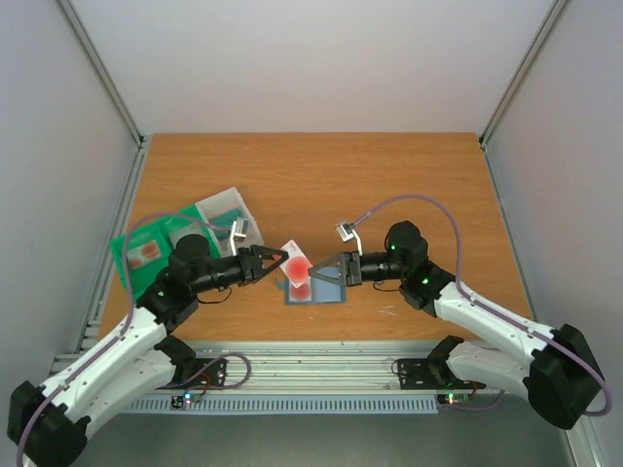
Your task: Take the credit cards out of the card holder
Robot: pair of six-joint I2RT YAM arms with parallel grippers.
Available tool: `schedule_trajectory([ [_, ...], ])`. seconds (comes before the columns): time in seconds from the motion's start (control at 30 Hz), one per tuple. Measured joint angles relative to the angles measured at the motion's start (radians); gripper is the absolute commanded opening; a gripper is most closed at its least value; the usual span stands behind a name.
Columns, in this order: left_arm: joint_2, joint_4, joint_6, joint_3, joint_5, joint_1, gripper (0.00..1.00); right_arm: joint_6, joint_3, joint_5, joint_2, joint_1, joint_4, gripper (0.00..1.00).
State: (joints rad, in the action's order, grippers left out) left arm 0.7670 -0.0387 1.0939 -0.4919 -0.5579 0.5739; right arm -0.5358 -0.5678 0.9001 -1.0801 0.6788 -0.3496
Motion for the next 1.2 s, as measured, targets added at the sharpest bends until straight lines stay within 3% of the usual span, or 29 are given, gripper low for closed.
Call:
schedule_trajectory([
  [0.23,-0.164,0.192,-0.109,-0.071,-0.195,0.0,0.48,0.145,-0.038,0.141,0.112,0.0,0.15,0.01],
  [0.43,-0.238,0.359,-0.192,-0.148,-0.306,0.0,0.43,0.262,-0.104,0.23,0.123,0.0,0.308,0.01],
  [0.57,-0.235,0.403,-0.216,-0.153,-0.343,0.0,0.35,0.334,-0.15,0.252,0.122,0.0,0.41,0.01],
  [0.83,-0.208,0.402,-0.217,-0.151,-0.364,0.0,0.35,0.389,-0.163,0.269,0.106,0.012,0.483,0.01],
  [0.9,-0.198,0.401,-0.218,-0.15,-0.365,0.0,0.29,0.398,-0.163,0.27,0.102,0.015,0.494,0.01],
  [1.07,-0.172,0.394,-0.219,-0.143,-0.37,0.0,0.01,0.412,-0.164,0.271,0.085,0.027,0.517,0.01],
  [1.2,-0.173,0.387,-0.213,-0.14,-0.371,0.0,0.0,0.421,-0.164,0.269,0.079,0.03,0.53,0.05],
])
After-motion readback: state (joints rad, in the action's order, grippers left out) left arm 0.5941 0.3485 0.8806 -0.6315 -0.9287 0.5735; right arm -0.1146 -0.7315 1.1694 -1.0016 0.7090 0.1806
